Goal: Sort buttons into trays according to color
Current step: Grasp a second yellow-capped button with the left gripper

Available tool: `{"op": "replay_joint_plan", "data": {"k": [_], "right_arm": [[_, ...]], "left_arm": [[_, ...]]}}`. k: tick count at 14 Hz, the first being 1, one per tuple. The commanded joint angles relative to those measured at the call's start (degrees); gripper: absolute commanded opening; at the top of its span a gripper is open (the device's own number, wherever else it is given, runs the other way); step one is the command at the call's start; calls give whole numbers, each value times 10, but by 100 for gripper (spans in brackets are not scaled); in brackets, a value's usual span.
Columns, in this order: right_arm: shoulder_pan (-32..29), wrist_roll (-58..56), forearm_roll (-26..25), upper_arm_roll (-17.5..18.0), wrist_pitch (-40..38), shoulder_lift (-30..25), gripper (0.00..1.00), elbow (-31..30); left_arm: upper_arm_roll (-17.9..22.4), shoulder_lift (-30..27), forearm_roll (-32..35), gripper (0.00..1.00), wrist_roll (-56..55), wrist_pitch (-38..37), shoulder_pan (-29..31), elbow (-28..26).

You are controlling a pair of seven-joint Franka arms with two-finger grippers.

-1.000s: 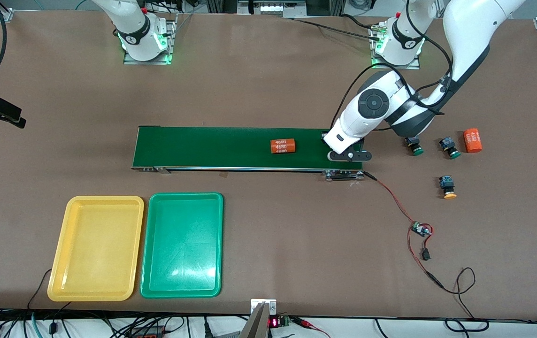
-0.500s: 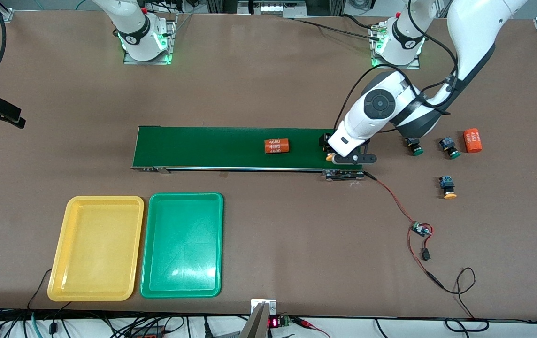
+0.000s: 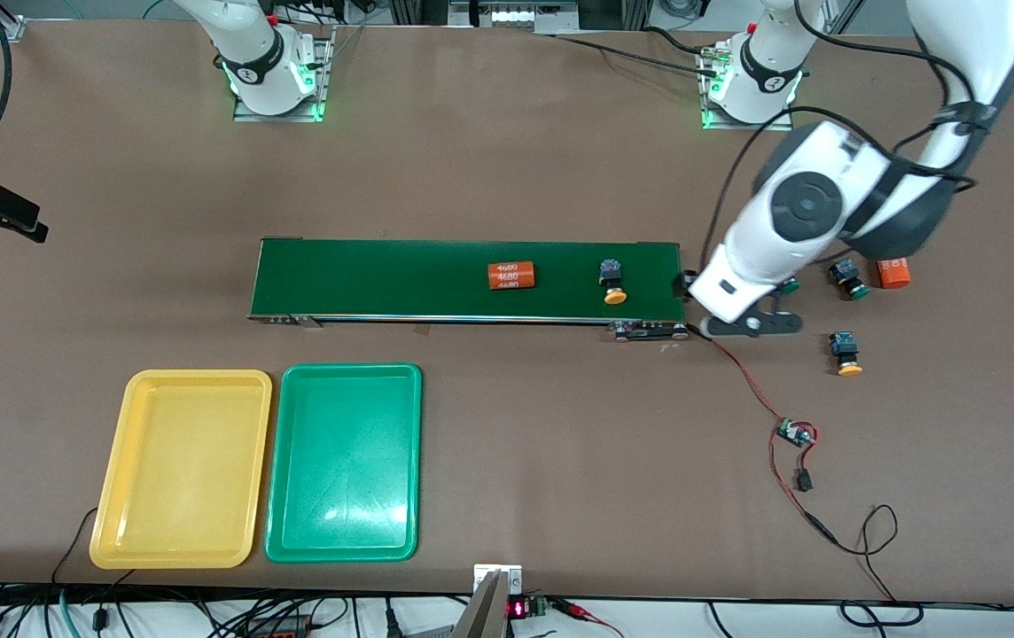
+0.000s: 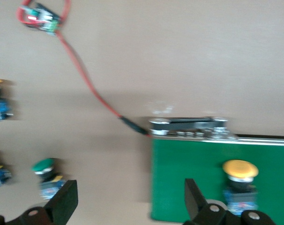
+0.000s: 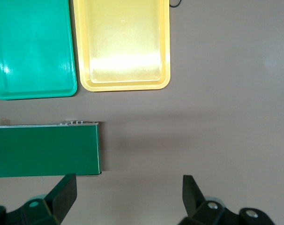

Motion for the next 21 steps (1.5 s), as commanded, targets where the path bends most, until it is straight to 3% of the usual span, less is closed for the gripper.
{"op": "replay_joint_plan", "data": {"k": [1, 3, 5, 7, 10, 14, 16, 19, 21], "right_arm": [[-5, -5, 3, 3, 8, -4, 100, -6], [-6, -5, 3, 3, 9, -4, 100, -6], [-4, -5, 4, 4, 9, -4, 100, -6], [-4, -5, 4, 3, 9, -4, 100, -6], [-4, -5, 5, 3, 9, -4, 100, -6], [-5, -5, 6, 3, 10, -4, 100, -6], [-6, -5, 6, 4, 10, -4, 100, -6], [-5, -5, 6, 4, 10, -4, 100, -6], [-5, -5, 6, 3, 9, -4, 100, -6]], "left_arm": [[15, 8, -2, 100, 56, -5, 59, 5], [22, 31, 45, 100, 71, 16, 95, 5], [42, 53, 138, 100, 101, 35, 98, 3], [67, 70, 172, 100, 119, 65, 104, 3], [109, 103, 174, 100, 153, 143, 121, -13], [111, 159, 175, 99, 183, 206, 187, -40], [114, 163, 175, 99, 194, 215, 192, -45], [130, 178, 175, 87, 193, 217, 191, -48], [130, 179, 174, 65, 192, 212, 191, -49]]}}
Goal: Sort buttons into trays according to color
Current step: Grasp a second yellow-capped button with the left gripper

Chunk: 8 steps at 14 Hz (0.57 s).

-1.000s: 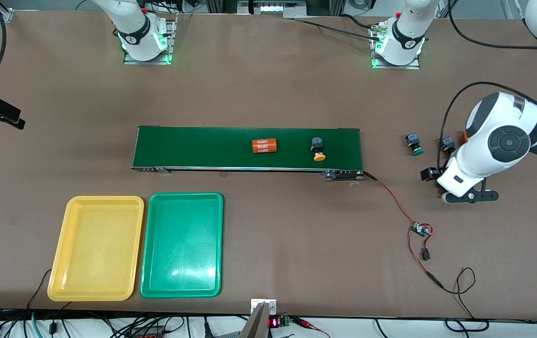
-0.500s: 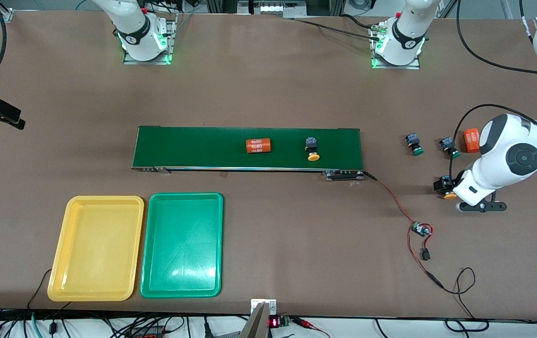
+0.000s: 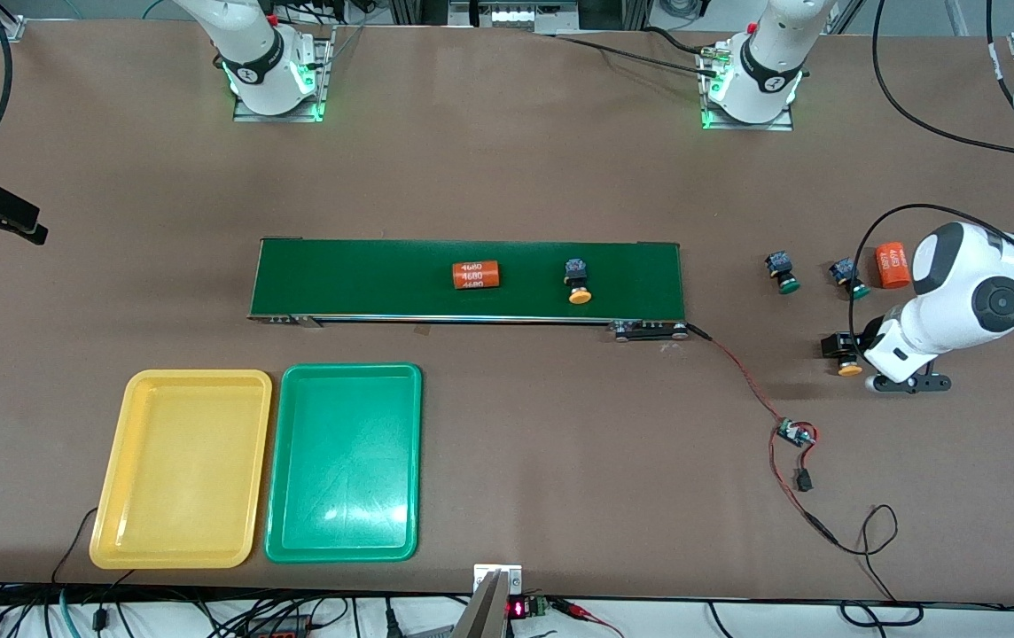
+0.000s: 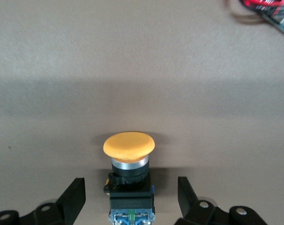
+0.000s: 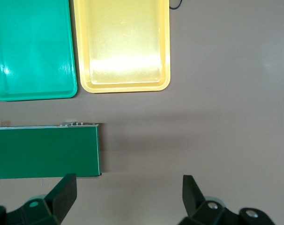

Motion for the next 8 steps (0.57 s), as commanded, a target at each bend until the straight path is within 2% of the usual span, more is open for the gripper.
{"op": "replay_joint_plan", "data": {"k": [1, 3, 4, 5, 6, 8], "right_arm": [[-5, -5, 6, 3, 6, -5, 100, -6], [-5, -5, 5, 3, 5, -5, 100, -6], [-5, -5, 5, 4, 5, -4, 100, -6], [-5, -5, 5, 3, 5, -5, 100, -6], [-5, -5, 5, 3, 5, -4, 100, -6], [-5, -5, 5, 3, 6, -4, 100, -6]], "left_arm": [[1, 2, 13, 49, -1, -1, -2, -2], [-4, -3, 11, 30, -9, -3, -5, -2], [-8, -3, 11, 26, -8, -16, -5, 0], [-22, -5, 10, 26, -7, -33, -5, 5], [-54, -10, 10, 26, -8, -71, -5, 22], [-102, -9, 0, 26, -8, -170, -27, 76]]}}
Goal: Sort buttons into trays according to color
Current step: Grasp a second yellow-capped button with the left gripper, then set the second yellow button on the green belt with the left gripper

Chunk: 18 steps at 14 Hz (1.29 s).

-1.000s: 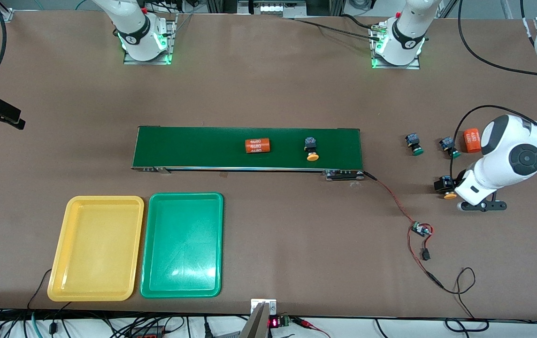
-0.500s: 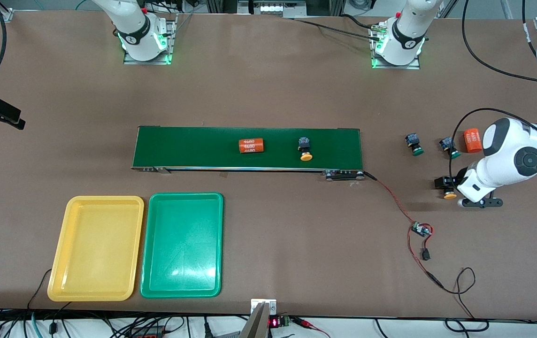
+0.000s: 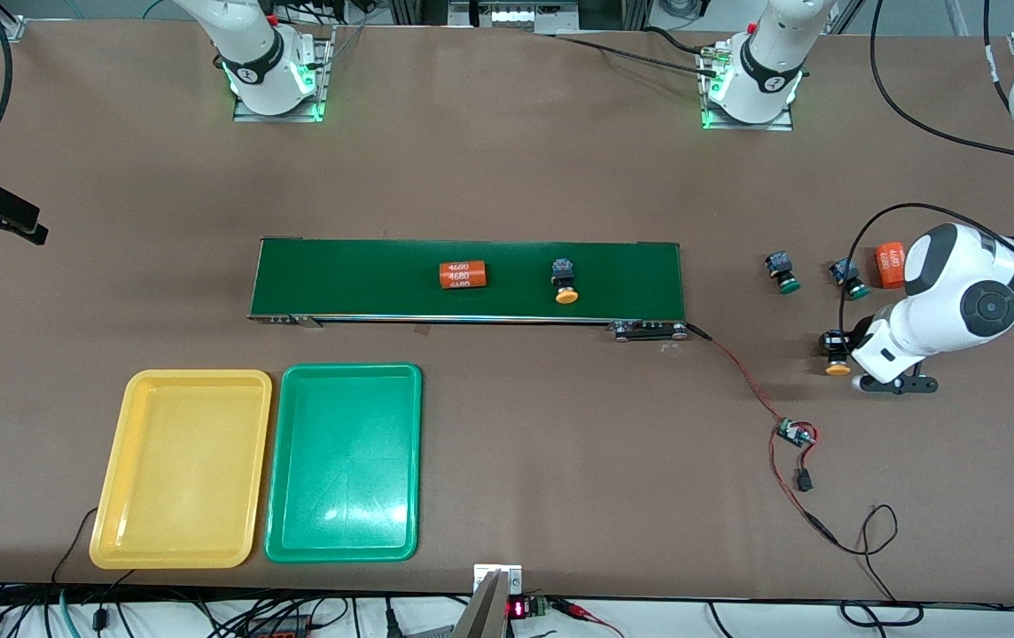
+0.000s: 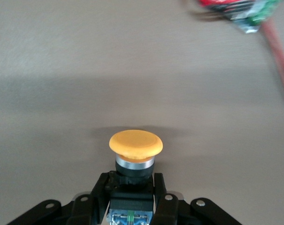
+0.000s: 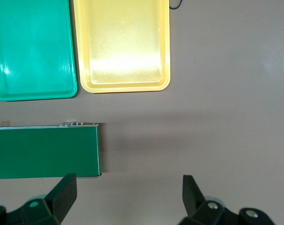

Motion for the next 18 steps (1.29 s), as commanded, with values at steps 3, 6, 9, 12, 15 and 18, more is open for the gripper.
{"op": "replay_joint_plan", "data": {"k": [3, 6, 9, 12, 15, 18], "right_arm": [[-6, -5, 5, 3, 5, -4, 100, -6], [-14, -5, 6, 3, 5, -4, 100, -6], [-15, -4, 6, 3, 0, -4, 100, -6], [-22, -5, 7, 3, 2, -1, 100, -5], [-23, -5, 9, 3, 7, 5, 100, -2], [-23, -5, 9, 3, 6, 6, 100, -1]], "left_arm": [[-89, -12, -30, 32, -31, -162, -56, 82], [-138, -11, -50, 32, -105, -186, -86, 74], [-142, -10, -57, 31, -158, -183, -149, 61], [-147, -12, -69, 31, -258, -141, -180, 21], [-157, -16, -68, 30, -317, -31, -175, -64], [-158, -18, -65, 30, -368, -4, -192, -78]]}}
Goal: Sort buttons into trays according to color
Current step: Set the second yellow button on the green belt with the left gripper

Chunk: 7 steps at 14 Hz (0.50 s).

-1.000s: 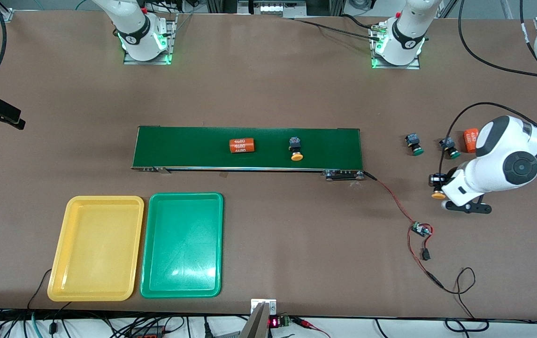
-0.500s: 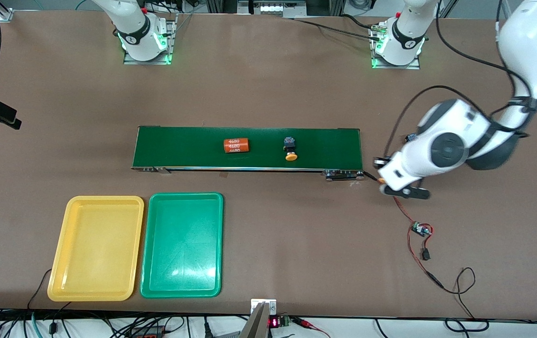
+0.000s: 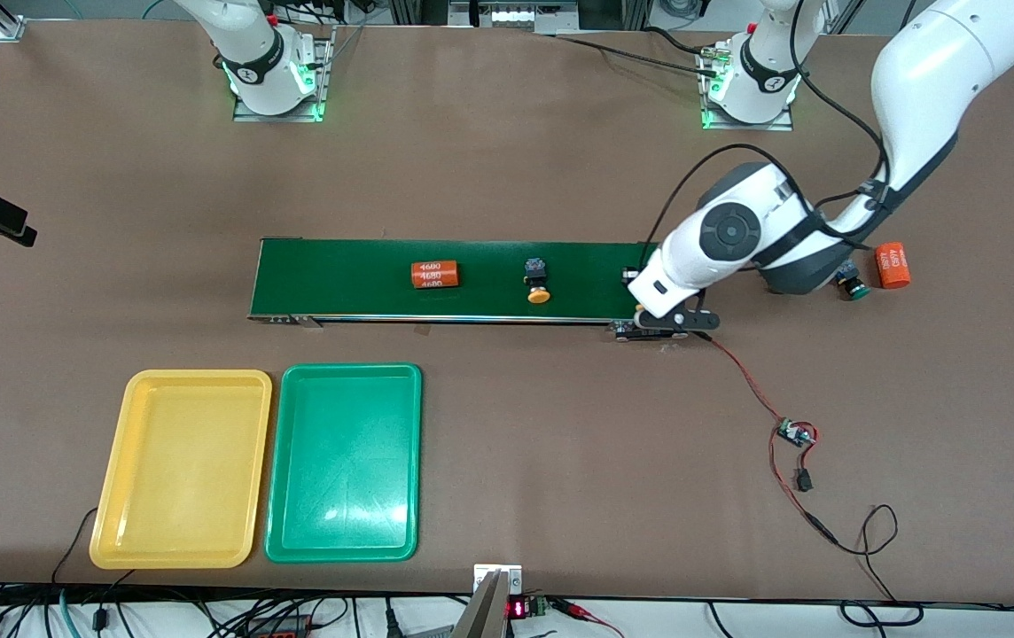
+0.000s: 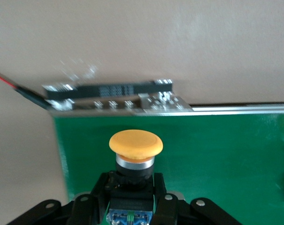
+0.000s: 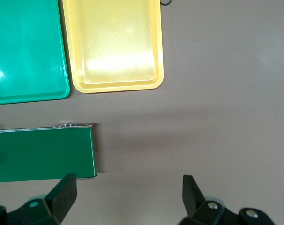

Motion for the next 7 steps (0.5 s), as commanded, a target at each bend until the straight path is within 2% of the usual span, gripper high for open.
{"op": "replay_joint_plan", "data": {"k": [1, 2, 4, 5, 7], "right_arm": [[-8, -5, 8, 4, 5, 0, 100, 1], [-8, -5, 8, 4, 5, 0, 100, 1], [-8, -5, 8, 4, 5, 0, 100, 1], [-8, -5, 8, 4, 4, 0, 100, 1], [-8, -5, 8, 4, 5, 0, 100, 1]], "left_arm": [[-10, -13, -6, 31, -26, 10, 0, -13], [-10, -13, -5, 40, -27, 15, -2, -19], [-10, -13, -4, 87, -35, 15, -14, -20], [-10, -13, -3, 100, -43, 15, -15, -19], [-20, -29, -3, 100, -40, 6, -9, -13]]}}
